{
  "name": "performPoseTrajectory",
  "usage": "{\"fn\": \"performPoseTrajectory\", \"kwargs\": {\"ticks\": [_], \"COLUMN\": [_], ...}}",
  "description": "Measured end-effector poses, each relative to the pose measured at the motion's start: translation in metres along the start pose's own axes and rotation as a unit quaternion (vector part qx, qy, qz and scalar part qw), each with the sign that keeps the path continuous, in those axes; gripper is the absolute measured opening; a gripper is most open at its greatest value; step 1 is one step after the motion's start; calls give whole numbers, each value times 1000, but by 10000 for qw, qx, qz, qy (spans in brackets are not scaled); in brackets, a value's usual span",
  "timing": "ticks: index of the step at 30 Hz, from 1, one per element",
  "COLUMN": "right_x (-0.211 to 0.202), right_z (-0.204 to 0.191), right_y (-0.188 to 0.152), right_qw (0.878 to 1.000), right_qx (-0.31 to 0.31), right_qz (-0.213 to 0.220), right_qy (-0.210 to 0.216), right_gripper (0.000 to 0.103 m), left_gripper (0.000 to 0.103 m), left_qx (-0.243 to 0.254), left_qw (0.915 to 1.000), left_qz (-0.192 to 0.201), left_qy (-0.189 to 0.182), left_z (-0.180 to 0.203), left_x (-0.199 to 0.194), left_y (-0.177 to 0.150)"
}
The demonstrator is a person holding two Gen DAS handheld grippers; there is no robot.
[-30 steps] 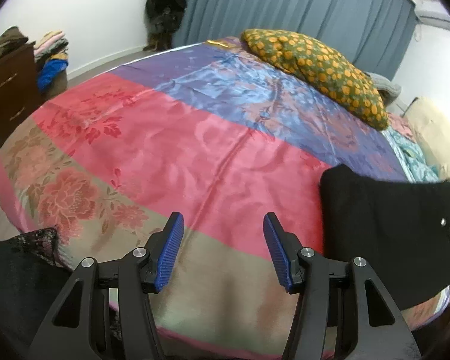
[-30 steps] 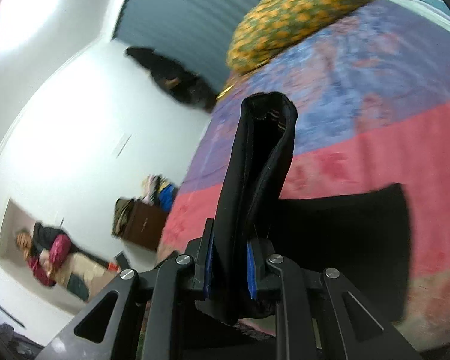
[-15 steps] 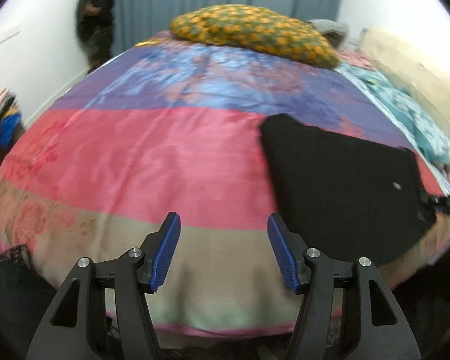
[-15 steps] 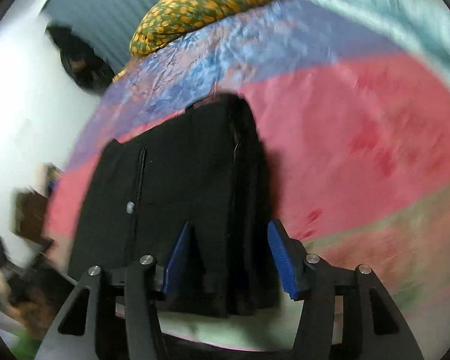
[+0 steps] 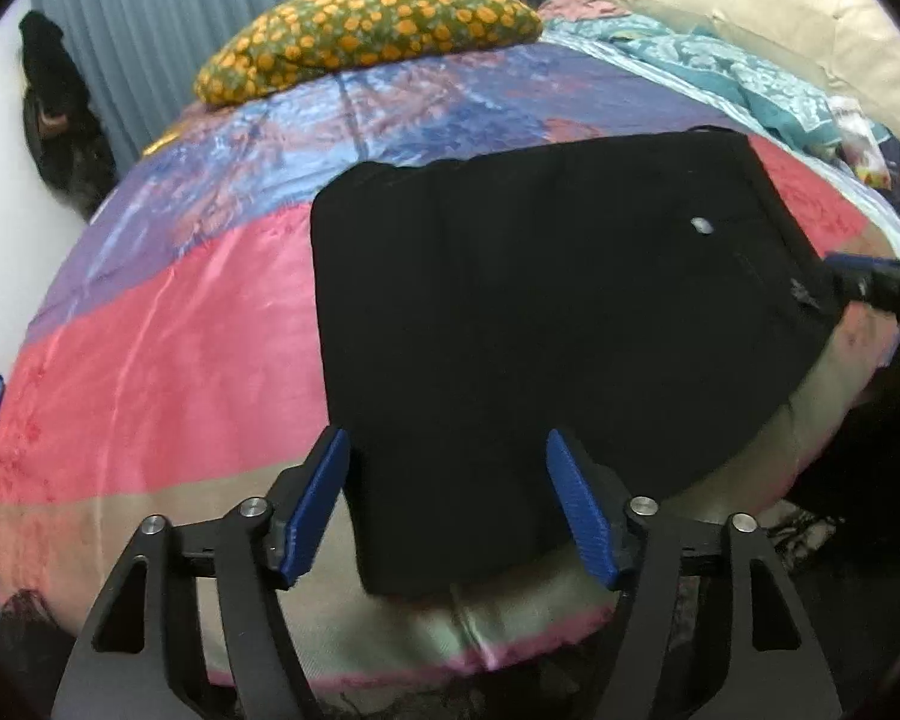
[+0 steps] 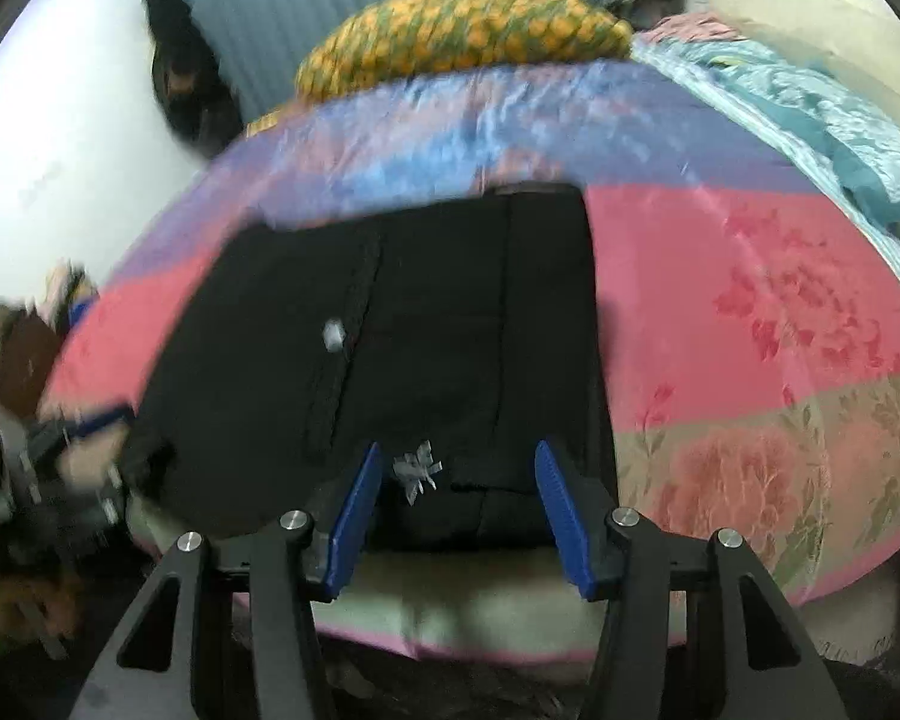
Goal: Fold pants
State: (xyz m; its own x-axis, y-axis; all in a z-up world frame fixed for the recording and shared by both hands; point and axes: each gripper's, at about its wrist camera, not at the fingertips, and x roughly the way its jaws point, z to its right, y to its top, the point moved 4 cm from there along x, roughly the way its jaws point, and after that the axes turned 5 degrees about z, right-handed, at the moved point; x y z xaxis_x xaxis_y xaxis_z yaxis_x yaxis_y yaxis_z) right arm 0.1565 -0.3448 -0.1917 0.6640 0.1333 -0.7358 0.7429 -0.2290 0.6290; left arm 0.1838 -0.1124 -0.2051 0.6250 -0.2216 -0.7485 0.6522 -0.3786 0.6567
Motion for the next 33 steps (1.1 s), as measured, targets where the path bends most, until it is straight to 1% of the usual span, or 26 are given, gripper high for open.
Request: {"fn": "performPoseTrajectory", "kwargs": {"ticks": [1,2,4,5,7,9,10,11,12,13,14,16,17,18,20,22,24,25,26,27,28,29,30,31,32,33], "right_x": [-4,-8,-13,-14,-8,8,19,33,61,80,98,94,89,78,52,13,-17,-22,-22,-13,-6,-10,-21,-34,-48,-55], "right_z": [0,-1,-4,-4,-4,-6,-8,-3,7,15,21,22,22,21,17,9,-3,-7,-9,-7,-3,-3,-3,-4,-7,-8], "right_y": [7,16,45,63,92,112,115,114,107,97,83,80,80,80,76,64,40,25,9,-12,-24,-22,-16,-9,-4,-3], "right_qw": [10000,9999,9993,9989,9978,9967,9968,9971,9977,9974,9960,9978,9982,9991,9996,9989,9966,9962,9968,9983,9984,9974,9957,9943,9923,9906], "right_qx": [48,79,73,25,-30,-77,-64,-3,169,262,298,197,181,166,109,43,186,236,257,323,503,638,730,664,471,335], "right_qz": [14,73,236,313,436,483,437,304,-99,-429,-740,-406,-350,-271,-29,374,700,739,686,441,227,289,527,810,1144,1323], "right_qy": [31,106,282,337,508,652,671,703,649,518,399,480,453,271,270,295,404,391,331,223,120,148,225,197,23,-129], "right_gripper": [54,54,54,54,54,54,54,54,54,54,50,50,50,50,50,50,55,63,66,66,66,65,65,66,72,77], "left_gripper": [75,78,84,84,84,84,84,84,84,87,89,89,89,89,89,90,91,92,92,92,92,91,91,91,91,91], "left_qx": [-62,-168,-269,-309,-308,-226,-137,-4,57,76,69,-45,-120,-210,-452,-664,-855,-858,-782,-684,-633,-654,-666,-662,-635,-620], "left_qw": [10000,9997,9991,9989,9991,9996,9999,9998,9997,9998,9999,9998,9997,9997,9989,9976,9962,9962,9968,9972,9974,9976,9977,9977,9977,9976], "left_qz": [34,169,320,343,270,150,27,-194,-235,-150,-75,-179,-167,-111,85,181,168,78,-128,-300,-341,-216,-89,20,207,307], "left_qy": [-43,-70,-75,-92,-104,-66,-54,-41,9,42,49,-60,-97,-97,-71,-47,-71,-85,-84,-60,-31,-46,-82,-115,-107,-73], "left_z": [-3,-7,-10,-11,-5,2,6,11,13,12,12,9,7,4,-5,-10,-11,-12,-8,-4,-1,0,1,1,2,2], "left_x": [-4,-12,-19,-18,-9,3,12,23,27,26,22,17,14,9,-4,-8,-4,3,12,19,20,13,6,-2,-12,-17], "left_y": [2,7,14,19,24,23,21,13,9,6,6,8,9,11,14,14,9,8,4,0,-2,-1,1,2,3,3]}}
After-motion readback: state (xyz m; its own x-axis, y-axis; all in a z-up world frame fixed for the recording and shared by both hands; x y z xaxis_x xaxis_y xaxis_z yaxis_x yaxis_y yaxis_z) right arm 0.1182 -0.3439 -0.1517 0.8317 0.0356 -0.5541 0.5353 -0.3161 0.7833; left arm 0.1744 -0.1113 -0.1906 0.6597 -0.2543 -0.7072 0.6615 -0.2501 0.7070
